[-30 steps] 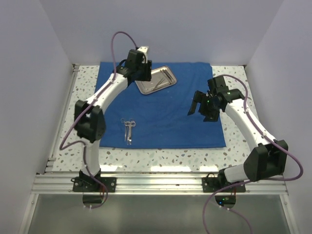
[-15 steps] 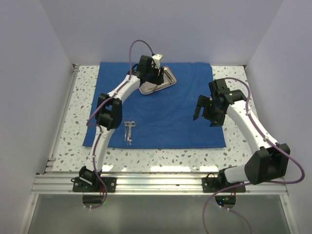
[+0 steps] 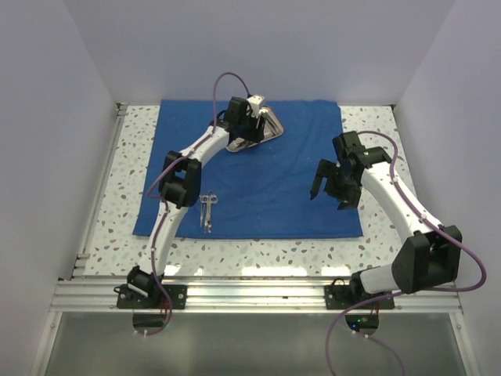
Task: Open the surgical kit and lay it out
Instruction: Pick up the medical item from the container, then place the medical item in the surgical kit.
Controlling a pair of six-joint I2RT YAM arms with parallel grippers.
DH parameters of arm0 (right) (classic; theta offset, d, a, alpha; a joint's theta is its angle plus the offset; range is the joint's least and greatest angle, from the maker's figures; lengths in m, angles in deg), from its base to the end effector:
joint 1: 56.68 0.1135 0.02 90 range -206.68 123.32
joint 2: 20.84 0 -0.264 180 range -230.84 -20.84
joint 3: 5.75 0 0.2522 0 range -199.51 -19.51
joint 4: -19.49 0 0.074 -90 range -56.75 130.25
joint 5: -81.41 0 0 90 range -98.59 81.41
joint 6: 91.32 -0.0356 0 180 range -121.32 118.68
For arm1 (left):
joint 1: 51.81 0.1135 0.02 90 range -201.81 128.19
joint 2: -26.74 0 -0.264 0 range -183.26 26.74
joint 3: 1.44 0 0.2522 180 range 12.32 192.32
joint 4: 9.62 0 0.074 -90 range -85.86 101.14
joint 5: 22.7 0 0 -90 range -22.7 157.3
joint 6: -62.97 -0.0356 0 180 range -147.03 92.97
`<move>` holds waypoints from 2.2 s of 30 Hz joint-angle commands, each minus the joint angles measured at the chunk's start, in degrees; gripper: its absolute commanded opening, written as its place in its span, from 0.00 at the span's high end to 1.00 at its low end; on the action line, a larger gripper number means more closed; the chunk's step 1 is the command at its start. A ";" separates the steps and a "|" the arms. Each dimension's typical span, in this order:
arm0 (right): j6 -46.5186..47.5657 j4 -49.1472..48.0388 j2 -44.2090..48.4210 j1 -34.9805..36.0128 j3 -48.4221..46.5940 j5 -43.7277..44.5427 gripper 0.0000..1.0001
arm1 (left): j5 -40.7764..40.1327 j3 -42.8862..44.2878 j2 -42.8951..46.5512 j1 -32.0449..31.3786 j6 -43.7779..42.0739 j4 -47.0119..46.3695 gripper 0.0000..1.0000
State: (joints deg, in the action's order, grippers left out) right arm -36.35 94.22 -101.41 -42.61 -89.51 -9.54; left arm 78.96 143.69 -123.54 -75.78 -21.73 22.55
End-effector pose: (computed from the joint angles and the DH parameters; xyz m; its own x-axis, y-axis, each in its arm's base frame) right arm 0.2552 0.0646 0.2840 -0.8959 0.3672 -0.2503 0.3249 0.9255 0.1946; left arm 0.5335 -0.2451 0.1557 -0.6019 0.1686 -0.7805 0.4912 0.8488 -0.1955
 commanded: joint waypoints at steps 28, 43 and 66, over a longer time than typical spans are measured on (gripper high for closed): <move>1.98 -1.20 -0.55 -0.27 -0.05 1.21 0.08 | -5.86 -4.54 -1.52 -0.29 -4.16 4.18 1.00; 4.35 -4.72 0.86 -0.35 -2.95 -1.42 0.08 | -8.05 -20.62 25.27 -0.56 15.52 -2.34 1.00; 3.47 -8.50 5.34 0.79 -2.16 -8.98 0.09 | -28.00 -75.12 61.96 -23.30 46.46 -3.75 1.00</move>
State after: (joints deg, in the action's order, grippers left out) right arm -33.09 86.35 -96.54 -42.59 -90.27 -16.44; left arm 58.29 68.59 -62.49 -96.63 16.71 22.36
